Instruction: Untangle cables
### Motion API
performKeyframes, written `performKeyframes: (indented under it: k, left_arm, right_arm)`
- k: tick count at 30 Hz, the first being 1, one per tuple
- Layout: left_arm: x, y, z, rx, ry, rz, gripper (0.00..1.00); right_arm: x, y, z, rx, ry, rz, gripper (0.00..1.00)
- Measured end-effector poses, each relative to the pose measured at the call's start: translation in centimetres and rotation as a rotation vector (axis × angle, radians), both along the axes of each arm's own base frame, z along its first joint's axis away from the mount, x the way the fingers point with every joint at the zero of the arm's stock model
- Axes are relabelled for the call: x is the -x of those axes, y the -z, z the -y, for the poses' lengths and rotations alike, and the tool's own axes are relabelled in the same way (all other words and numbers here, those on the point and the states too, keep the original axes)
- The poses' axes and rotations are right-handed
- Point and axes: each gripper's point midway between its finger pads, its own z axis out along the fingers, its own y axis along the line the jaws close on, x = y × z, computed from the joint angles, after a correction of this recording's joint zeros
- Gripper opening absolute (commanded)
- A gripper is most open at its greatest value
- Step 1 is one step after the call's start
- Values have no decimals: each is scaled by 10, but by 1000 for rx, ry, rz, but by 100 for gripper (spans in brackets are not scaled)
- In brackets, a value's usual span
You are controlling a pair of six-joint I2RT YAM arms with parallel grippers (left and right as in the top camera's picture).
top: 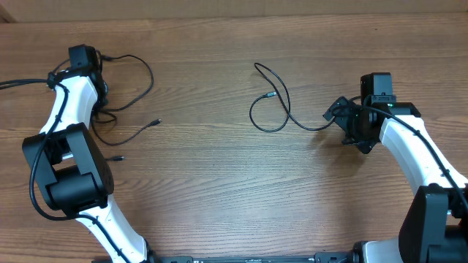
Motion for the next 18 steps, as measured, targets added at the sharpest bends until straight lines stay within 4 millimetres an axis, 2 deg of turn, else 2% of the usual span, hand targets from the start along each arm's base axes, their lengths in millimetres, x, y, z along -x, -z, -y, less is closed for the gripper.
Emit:
performKeyframes:
  k: [1, 3, 4, 7, 11, 15, 18]
  left_arm:
    - [0, 0, 1, 6, 2, -1, 43]
    - [0, 0, 3, 21, 3, -4, 97]
    - [0, -1, 4, 27, 4, -4, 100]
    - [-5, -13, 7, 53, 10, 5, 99]
    - [-26, -42, 18, 141, 40, 76, 100]
    - [-53, -68, 48, 327, 113, 193, 100]
    - [-67, -75, 80, 505, 182, 265, 100]
  right_arm:
    - [0, 0, 0, 0, 0, 0, 100]
    - [0, 0, 0, 0, 0, 0, 100]
    - [0, 0, 0, -1, 0, 0, 100]
    - [0, 0, 0, 0, 0, 0, 100]
    - [0, 0, 0, -1, 0, 0, 100]
    - [0, 0, 0, 0, 0, 0, 100]
    - [0, 0, 0, 0, 0, 0, 100]
